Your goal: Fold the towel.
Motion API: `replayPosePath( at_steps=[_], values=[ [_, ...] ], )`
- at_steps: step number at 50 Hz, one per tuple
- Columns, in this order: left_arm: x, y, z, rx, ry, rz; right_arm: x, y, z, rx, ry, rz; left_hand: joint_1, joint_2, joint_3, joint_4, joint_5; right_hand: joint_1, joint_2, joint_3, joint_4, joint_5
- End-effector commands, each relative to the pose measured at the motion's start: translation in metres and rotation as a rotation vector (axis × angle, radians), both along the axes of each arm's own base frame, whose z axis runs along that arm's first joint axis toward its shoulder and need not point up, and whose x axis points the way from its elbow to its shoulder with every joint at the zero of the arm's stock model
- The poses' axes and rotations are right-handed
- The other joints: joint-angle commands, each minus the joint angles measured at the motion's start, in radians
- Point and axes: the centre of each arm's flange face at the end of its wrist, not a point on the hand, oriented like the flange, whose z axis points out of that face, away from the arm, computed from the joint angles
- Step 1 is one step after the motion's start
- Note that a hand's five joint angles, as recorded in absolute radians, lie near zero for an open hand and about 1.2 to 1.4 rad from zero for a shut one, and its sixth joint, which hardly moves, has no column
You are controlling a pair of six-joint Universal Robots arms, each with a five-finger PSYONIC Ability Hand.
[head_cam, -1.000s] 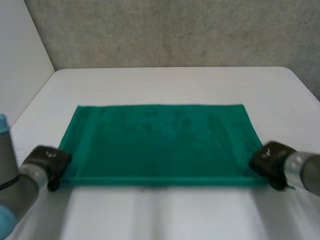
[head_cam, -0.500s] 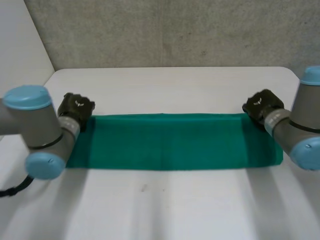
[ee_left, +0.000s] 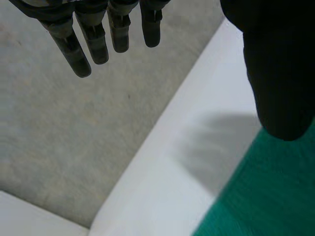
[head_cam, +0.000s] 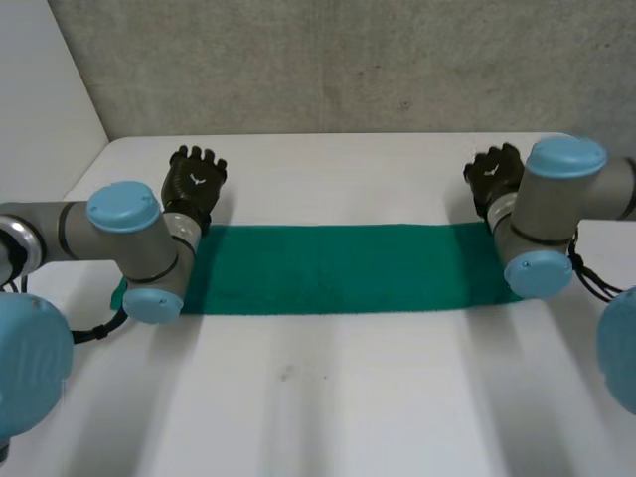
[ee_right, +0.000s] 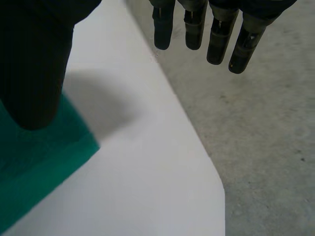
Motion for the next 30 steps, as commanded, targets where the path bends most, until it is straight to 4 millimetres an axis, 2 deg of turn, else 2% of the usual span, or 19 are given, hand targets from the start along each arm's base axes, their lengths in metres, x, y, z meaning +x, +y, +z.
replayPosePath(
  at_steps=[1, 3, 5, 7, 10, 12, 15, 19, 22, 24, 26, 27, 28, 29, 30],
  values=[
    [0.009, 0.030, 0.036, -0.027, 0.024, -0.001, -0.010, 0.032, 0.058, 0.011, -0.191, 0.025, -0.018, -0.037, -0.042, -0.032, -0.047, -0.030, -0.050, -0.038, -0.058, -0.064],
    [0.012, 0.038, 0.041, -0.017, 0.024, 0.001, -0.014, 0.055, 0.069, 0.052, -0.232, 0.063, -0.018, -0.037, -0.042, -0.032, -0.047, -0.030, -0.050, -0.038, -0.058, -0.064],
    [0.018, 0.053, 0.045, 0.005, 0.027, 0.001, -0.014, 0.061, 0.070, 0.063, -0.238, 0.072, -0.018, -0.037, -0.042, -0.032, -0.047, -0.030, -0.050, -0.038, -0.058, -0.064],
    [0.022, 0.064, 0.048, 0.024, 0.035, 0.001, -0.020, 0.084, 0.070, 0.120, -0.256, 0.096, -0.018, -0.037, -0.042, -0.032, -0.047, -0.030, -0.050, -0.038, -0.058, -0.064],
    [0.031, 0.083, 0.050, 0.065, 0.070, 0.001, -0.033, 0.092, 0.063, 0.167, -0.261, 0.080, -0.018, -0.037, -0.042, -0.032, -0.047, -0.030, -0.050, -0.038, -0.058, -0.064],
    [0.036, 0.096, 0.049, 0.101, 0.107, -0.002, -0.046, 0.096, 0.051, 0.217, -0.259, 0.060, -0.018, -0.037, -0.042, -0.032, -0.047, -0.030, -0.050, -0.038, -0.058, -0.064],
    [0.040, 0.106, 0.046, 0.138, 0.144, 0.001, -0.054, 0.102, 0.036, 0.277, -0.261, 0.058, -0.018, -0.037, -0.042, -0.032, -0.047, -0.030, -0.050, -0.038, -0.058, -0.064],
    [0.042, 0.116, 0.042, 0.181, 0.194, 0.000, -0.055, 0.105, 0.023, 0.317, -0.264, 0.078, -0.018, -0.037, -0.042, -0.032, -0.047, 0.071, 0.051, 0.063, 0.043, 0.037],
    [0.043, 0.121, 0.040, 0.198, 0.212, 0.001, -0.061, 0.099, 0.013, 0.334, -0.267, 0.063, -0.018, -0.037, -0.042, -0.032, -0.047, 0.095, 0.075, 0.087, 0.066, 0.061],
    [0.044, 0.122, 0.038, 0.206, 0.214, 0.002, -0.065, 0.091, -0.009, 0.371, -0.264, 0.042, -0.018, -0.037, -0.042, -0.032, -0.047, 0.171, 0.151, 0.162, 0.142, 0.137],
    [0.044, 0.123, 0.038, 0.208, 0.213, 0.002, -0.067, 0.088, -0.016, 0.376, -0.265, 0.038, -0.018, -0.037, -0.042, -0.032, -0.047, 0.230, 0.210, 0.222, 0.201, 0.196],
    [0.044, 0.123, 0.037, 0.209, 0.213, 0.003, -0.068, 0.080, -0.032, 0.390, -0.256, 0.029, -0.018, -0.037, -0.042, -0.032, -0.047, 0.361, 0.341, 0.352, 0.332, 0.327],
    [0.043, 0.123, 0.037, 0.209, 0.213, 0.001, -0.068, 0.080, -0.032, 0.390, -0.256, 0.028, -0.018, -0.037, -0.042, -0.032, -0.047, 0.362, 0.342, 0.354, 0.334, 0.328],
    [0.043, 0.123, 0.036, 0.212, 0.211, 0.002, -0.072, 0.072, -0.039, 0.386, -0.251, 0.009, -0.018, -0.037, -0.042, -0.032, -0.047, 0.827, 0.807, 0.819, 0.799, 0.793],
    [0.043, 0.124, 0.035, 0.215, 0.210, 0.002, -0.072, 0.072, -0.039, 0.386, -0.251, 0.009, -0.018, -0.037, -0.042, -0.032, -0.047, 0.832, 0.812, 0.823, 0.803, 0.798]
  ],
)
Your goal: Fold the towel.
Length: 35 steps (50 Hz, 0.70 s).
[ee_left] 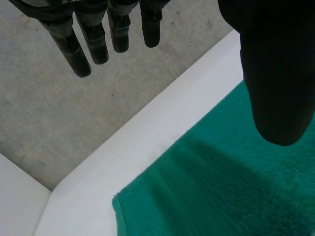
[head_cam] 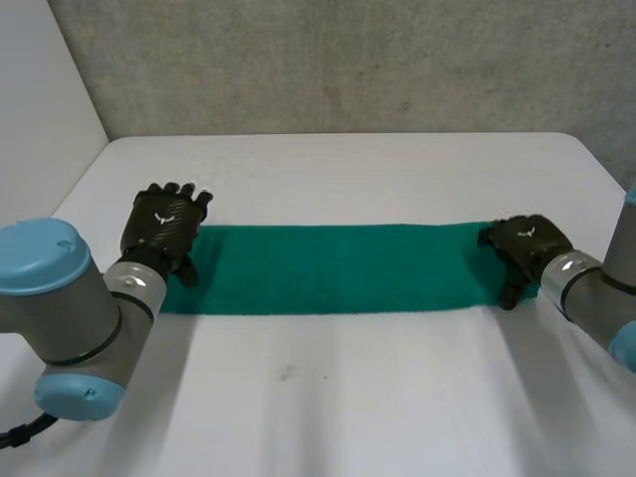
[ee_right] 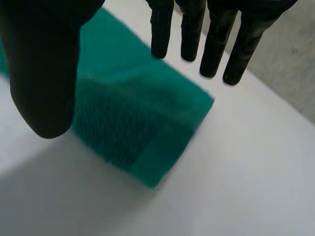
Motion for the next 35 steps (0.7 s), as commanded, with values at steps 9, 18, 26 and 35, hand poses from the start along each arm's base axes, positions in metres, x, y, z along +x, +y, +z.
replayPosePath(
  at_steps=[9, 18, 26, 35],
  values=[
    [0.000, 0.002, -0.004, 0.011, -0.003, 0.000, -0.065, -0.053, -0.006, -0.101, 0.071, -0.273, -0.018, -0.028, -0.039, -0.028, -0.047, 1.071, 1.022, 1.019, 1.019, 1.028],
    [0.001, 0.006, 0.004, -0.004, 0.003, -0.001, -0.145, -0.072, 0.047, -0.262, 0.303, -0.357, -0.018, -0.028, -0.039, -0.028, -0.047, 1.071, 1.022, 1.019, 1.019, 1.028],
    [-0.001, 0.010, 0.008, -0.012, 0.005, -0.007, -0.064, -0.060, 0.078, -0.399, 0.312, -0.127, -0.018, -0.028, -0.039, -0.028, -0.047, 1.071, 1.022, 1.019, 1.019, 1.028],
    [-0.001, 0.011, 0.010, -0.013, 0.007, -0.004, 0.089, 0.021, 0.090, -0.513, 0.187, 0.347, -0.018, -0.028, -0.039, -0.028, -0.047, 1.071, 1.022, 1.019, 1.019, 1.028]
  ],
)
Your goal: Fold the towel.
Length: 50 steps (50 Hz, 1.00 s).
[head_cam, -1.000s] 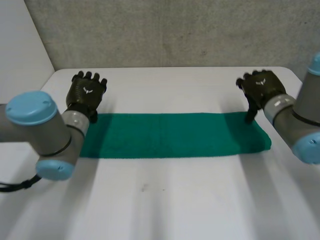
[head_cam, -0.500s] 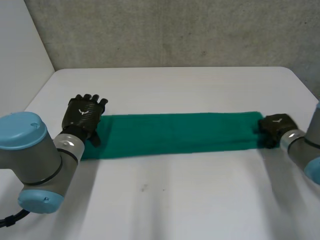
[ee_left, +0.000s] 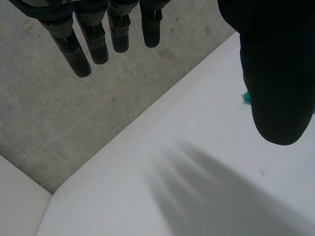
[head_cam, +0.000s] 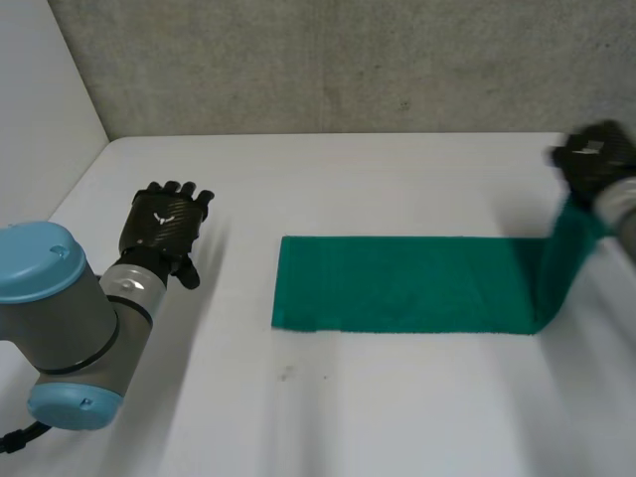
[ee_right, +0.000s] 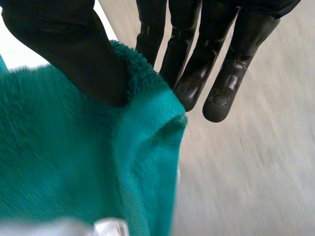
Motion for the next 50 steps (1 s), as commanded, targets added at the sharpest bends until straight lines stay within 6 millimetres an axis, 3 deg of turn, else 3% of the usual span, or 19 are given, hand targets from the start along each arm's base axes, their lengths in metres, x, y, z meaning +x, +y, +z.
replayPosePath(
  at_steps=[1, 3, 6, 12, 13, 14, 17, 18, 19, 25, 26, 28, 29, 30, 36, 37, 40, 45, 50],
  values=[
    [0.000, 0.001, 0.002, -0.002, 0.002, 0.001, 0.119, 0.075, 0.008, -0.031, -0.024, 0.406, -0.018, -0.028, -0.039, -0.028, -0.047, 0.424, 0.217, 0.208, 0.203, 0.241],
    [0.000, 0.001, 0.005, -0.008, 0.004, 0.001, 0.149, 0.100, 0.001, -0.015, -0.025, 0.528, -0.018, -0.028, -0.039, -0.028, -0.047, 0.424, 0.217, 0.208, 0.203, 0.241],
    [-0.002, 0.002, 0.005, -0.011, 0.005, -0.007, 0.191, 0.136, -0.034, 0.056, -0.005, 0.700, -0.018, -0.028, -0.039, -0.028, -0.047, 0.424, 0.217, 0.208, 0.203, 0.241],
    [-0.011, 0.007, 0.007, -0.019, 0.009, -0.034, 0.224, 0.168, -0.074, 0.125, 0.028, 0.812, -0.018, -0.028, -0.039, -0.028, -0.047, 0.424, 0.217, 0.208, 0.203, 0.241],
    [-0.012, 0.007, 0.006, -0.018, 0.007, -0.039, 0.225, 0.168, -0.078, 0.137, 0.033, 0.812, -0.018, -0.028, -0.039, -0.028, -0.047, 0.332, 0.125, 0.116, 0.111, 0.149],
    [-0.014, 0.008, 0.006, -0.018, 0.007, -0.044, 0.225, 0.167, -0.086, 0.155, 0.040, 0.802, -0.018, -0.028, -0.039, -0.028, -0.047, 0.026, -0.181, -0.190, -0.195, -0.157],
    [-0.024, 0.014, 0.004, -0.021, 0.009, -0.079, 0.223, 0.166, -0.095, 0.173, 0.047, 0.772, -0.018, -0.028, -0.039, -0.028, -0.047, -0.411, -0.617, -0.627, -0.631, -0.594],
    [-0.027, 0.016, 0.004, -0.024, 0.010, -0.090, 0.220, 0.162, -0.093, 0.173, 0.043, 0.739, -0.018, -0.028, -0.039, -0.028, -0.047, -0.688, -0.895, -0.904, -0.909, -0.871],
    [-0.036, 0.019, 0.006, -0.033, 0.016, -0.114, 0.218, 0.160, -0.092, 0.172, 0.043, 0.719, -0.018, -0.028, -0.039, -0.028, -0.047, -0.798, -1.005, -1.014, -1.019, -0.981],
    [-0.064, 0.025, 0.015, -0.064, 0.062, -0.183, 0.193, 0.143, -0.057, 0.149, -0.024, 0.538, -0.018, -0.028, -0.039, -0.028, -0.047, -0.798, -1.005, -1.014, -1.019, -0.981],
    [-0.064, 0.025, 0.015, -0.064, 0.062, -0.183, 0.165, 0.126, -0.043, 0.171, -0.100, 0.419, -0.018, -0.028, -0.039, -0.028, -0.047, -0.798, -1.005, -1.014, -1.019, -0.981],
    [-0.077, 0.027, 0.018, -0.067, 0.103, -0.216, 0.146, 0.118, -0.040, 0.203, -0.149, 0.353, -0.018, -0.028, -0.039, -0.028, -0.047, -0.798, -1.005, -1.014, -1.019, -0.981],
    [-0.078, 0.027, 0.018, -0.067, 0.104, -0.216, 0.129, 0.114, -0.044, 0.243, -0.184, 0.302, -0.018, -0.028, -0.039, -0.028, -0.047, -0.798, -1.005, -1.014, -1.019, -0.981],
    [-0.096, 0.032, 0.018, -0.048, 0.160, -0.258, 0.121, 0.113, -0.047, 0.265, -0.198, 0.278, -0.018, -0.028, -0.039, -0.028, -0.047, -0.798, -1.005, -1.014, -1.019, -0.981],
    [-0.126, 0.037, 0.004, -0.002, 0.218, -0.324, 0.084, 0.114, -0.070, 0.372, -0.225, 0.176, -0.018, -0.027, -0.038, -0.027, -0.046, -0.798, -1.005, -1.014, -1.019, -0.981],
    [-0.126, 0.037, 0.004, -0.002, 0.218, -0.324, 0.065, 0.112, -0.083, 0.415, -0.224, 0.131, -0.018, -0.027, -0.038, -0.027, -0.046, -0.798, -1.005, -1.014, -1.019, -0.981],
    [-0.141, 0.042, -0.015, 0.051, 0.196, -0.355, 0.048, 0.109, -0.094, 0.444, -0.239, 0.109, -0.018, -0.027, -0.038, -0.027, -0.046, -0.798, -1.005, -1.014, -1.019, -0.981],
    [-0.148, 0.043, -0.037, 0.125, 0.152, -0.362, 0.043, 0.109, -0.099, 0.447, -0.248, 0.107, -0.012, -0.021, -0.032, -0.022, -0.040, -0.791, -0.997, -1.007, -1.012, -0.974],
    [-0.151, 0.035, -0.043, 0.127, 0.150, -0.350, 0.043, 0.109, -0.099, 0.448, -0.267, 0.109, -0.003, -0.012, -0.023, -0.013, -0.031, -0.715, -0.921, -0.930, -0.935, -0.898]
  ],
)
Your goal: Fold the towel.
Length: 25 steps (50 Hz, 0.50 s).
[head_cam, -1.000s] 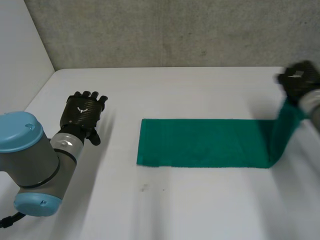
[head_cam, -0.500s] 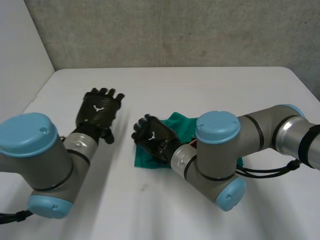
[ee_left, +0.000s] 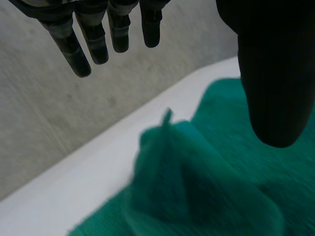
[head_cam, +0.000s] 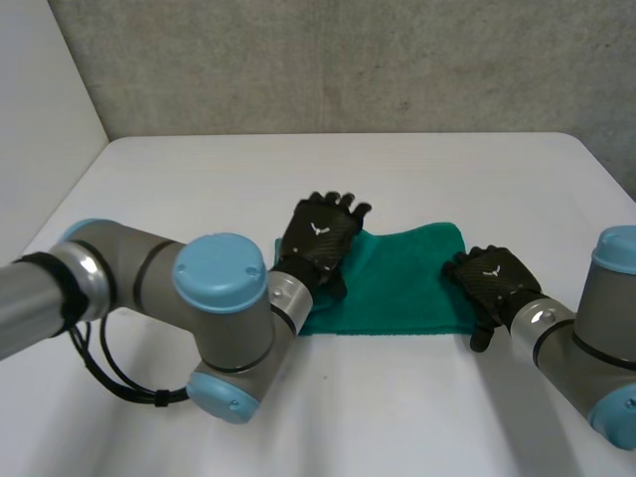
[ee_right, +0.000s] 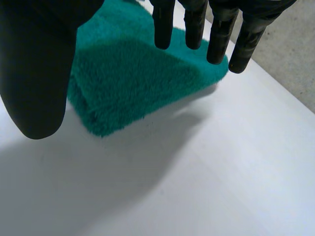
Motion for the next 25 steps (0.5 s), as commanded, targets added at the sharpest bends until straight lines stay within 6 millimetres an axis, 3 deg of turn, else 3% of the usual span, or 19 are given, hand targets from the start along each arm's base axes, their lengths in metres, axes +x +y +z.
replayPosePath(
  at_steps=[1, 6, 11, 15, 25],
  values=[
    [-0.004, -0.011, -0.014, 0.021, -0.025, 0.016, 0.001, 0.000, -0.002, -0.003, -0.018, 0.006, -0.003, -0.012, -0.024, -0.013, -0.031, 0.058, 0.039, 0.048, 0.029, 0.023],
    [0.006, -0.029, -0.020, 0.019, -0.037, 0.093, 0.001, -0.001, -0.003, -0.023, -0.022, 0.003, 0.012, 0.002, -0.009, 0.002, -0.017, 0.117, 0.098, 0.107, 0.088, 0.082],
    [0.038, -0.062, -0.021, 0.007, -0.057, 0.309, 0.002, 0.000, -0.003, -0.026, -0.025, 0.005, 0.012, 0.002, -0.009, 0.002, -0.017, 0.181, 0.162, 0.172, 0.153, 0.146],
    [0.054, -0.070, -0.018, 0.000, -0.081, 0.393, 0.002, 0.000, -0.004, -0.025, -0.038, -0.002, 0.003, -0.007, -0.018, -0.007, -0.025, 0.269, 0.250, 0.260, 0.241, 0.234],
    [0.066, -0.042, -0.014, 0.022, -0.136, 0.376, 0.003, -0.001, -0.004, -0.029, -0.044, -0.005, -0.015, -0.024, -0.035, -0.024, -0.043, 0.422, 0.403, 0.412, 0.393, 0.387]
  ],
)
